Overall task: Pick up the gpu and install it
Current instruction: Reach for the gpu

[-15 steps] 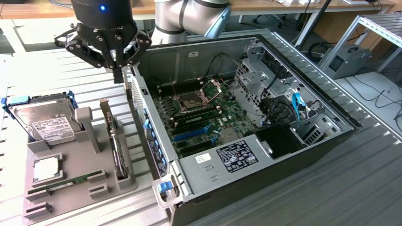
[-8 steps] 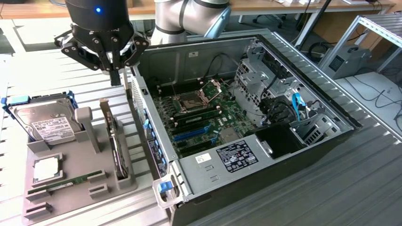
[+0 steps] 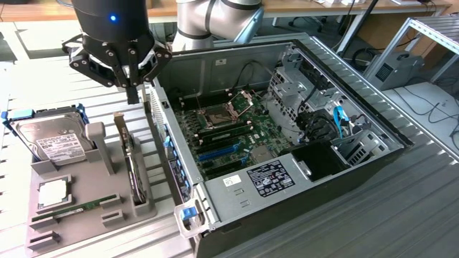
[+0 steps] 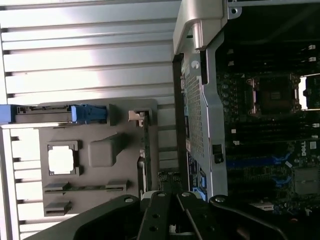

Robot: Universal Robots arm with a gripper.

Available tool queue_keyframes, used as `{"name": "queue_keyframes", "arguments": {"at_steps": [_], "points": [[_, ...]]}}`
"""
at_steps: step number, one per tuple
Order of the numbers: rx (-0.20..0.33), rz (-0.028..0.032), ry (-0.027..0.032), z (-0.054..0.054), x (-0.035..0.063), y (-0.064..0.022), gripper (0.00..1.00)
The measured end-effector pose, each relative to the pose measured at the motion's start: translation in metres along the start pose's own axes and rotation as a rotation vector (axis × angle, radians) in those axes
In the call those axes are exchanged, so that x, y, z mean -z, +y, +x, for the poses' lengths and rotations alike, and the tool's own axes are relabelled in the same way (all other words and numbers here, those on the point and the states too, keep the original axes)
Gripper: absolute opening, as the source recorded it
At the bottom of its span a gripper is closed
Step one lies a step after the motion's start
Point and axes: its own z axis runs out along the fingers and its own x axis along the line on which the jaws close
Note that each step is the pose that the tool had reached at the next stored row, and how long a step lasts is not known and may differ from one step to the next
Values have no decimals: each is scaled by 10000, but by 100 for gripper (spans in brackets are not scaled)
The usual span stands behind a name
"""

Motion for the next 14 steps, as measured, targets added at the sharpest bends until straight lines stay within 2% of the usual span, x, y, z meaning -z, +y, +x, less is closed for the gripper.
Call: {"name": "queue_keyframes", "arguments": {"at_steps": [2,14], "points": [[0,2,0,0,1,-39,11],[1,19,-2,5,-18,-136,11]]}}
